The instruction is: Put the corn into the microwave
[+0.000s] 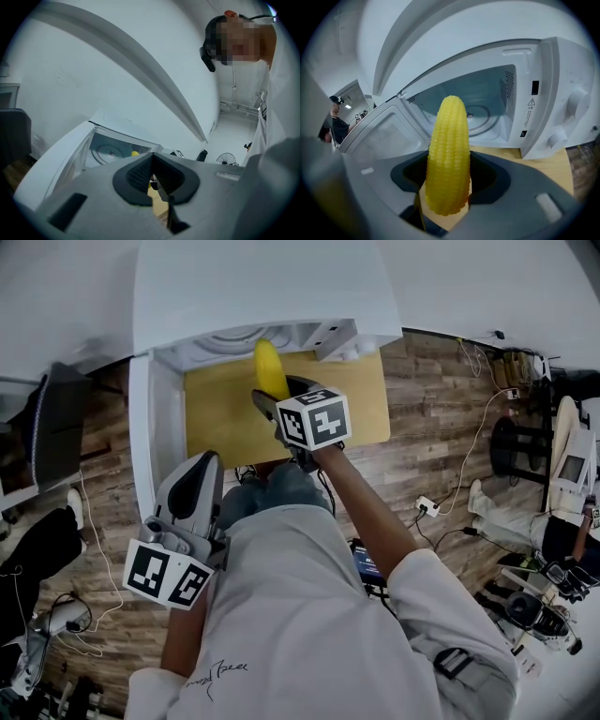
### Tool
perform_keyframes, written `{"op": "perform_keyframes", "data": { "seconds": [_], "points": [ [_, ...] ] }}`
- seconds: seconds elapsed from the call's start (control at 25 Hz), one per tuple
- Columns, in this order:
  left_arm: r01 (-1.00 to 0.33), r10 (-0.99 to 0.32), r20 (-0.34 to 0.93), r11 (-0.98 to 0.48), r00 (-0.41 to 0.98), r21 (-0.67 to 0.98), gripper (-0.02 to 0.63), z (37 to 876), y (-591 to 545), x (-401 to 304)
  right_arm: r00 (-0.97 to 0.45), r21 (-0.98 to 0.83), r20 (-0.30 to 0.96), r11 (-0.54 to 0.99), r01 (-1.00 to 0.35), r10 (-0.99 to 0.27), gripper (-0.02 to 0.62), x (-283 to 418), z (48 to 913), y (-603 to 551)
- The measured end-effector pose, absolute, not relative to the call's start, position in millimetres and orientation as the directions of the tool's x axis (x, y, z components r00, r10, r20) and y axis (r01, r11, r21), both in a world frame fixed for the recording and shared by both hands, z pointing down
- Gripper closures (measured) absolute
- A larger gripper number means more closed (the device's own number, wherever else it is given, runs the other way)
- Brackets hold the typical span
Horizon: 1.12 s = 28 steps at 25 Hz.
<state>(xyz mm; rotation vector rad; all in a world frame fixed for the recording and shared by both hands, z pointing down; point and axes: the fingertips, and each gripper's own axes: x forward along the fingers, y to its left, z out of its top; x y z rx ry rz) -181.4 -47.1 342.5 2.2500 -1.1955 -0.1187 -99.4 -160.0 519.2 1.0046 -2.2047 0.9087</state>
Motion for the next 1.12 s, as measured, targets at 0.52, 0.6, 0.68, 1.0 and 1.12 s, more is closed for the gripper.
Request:
{"op": "perform_keyframes", "data": {
  "seconds": [0.52,0.6,0.68,1.0,1.12],
  "points": [
    [-0.738,-0.789,0.192,-0.417,0.584,0.531,0.618,342,-48,-187,-0.559,-0.343,0.735,0.500,-0.795,-0.383,0.334,-110,537,-187],
    [-0.739,-0.788,0.194,-0.417,0.584,0.530,0.618,342,-49,-187,-0.555,-0.341,0.741,0.499,-0.797,-0.380,0.334,-111,540,-191],
    [-0.740,-0.787,0.196,-0.418,0.584,0.527,0.618,342,-50,-187,-0.549,-0.335,0.746,0.501,-0.798,-0.376,0.334,-112,543,-194],
    [-0.737,-0.778,0.206,-0.422,0.594,0.528,0.618,345,-51,-184,-0.527,-0.315,0.769,0.504,-0.804,-0.360,0.334,-112,552,-208],
    [-0.738,-0.779,0.210,-0.417,0.591,0.531,0.618,346,-52,-185,-0.522,-0.307,0.773,0.508,-0.805,-0.361,0.334,-114,554,-215]
  ]
}}
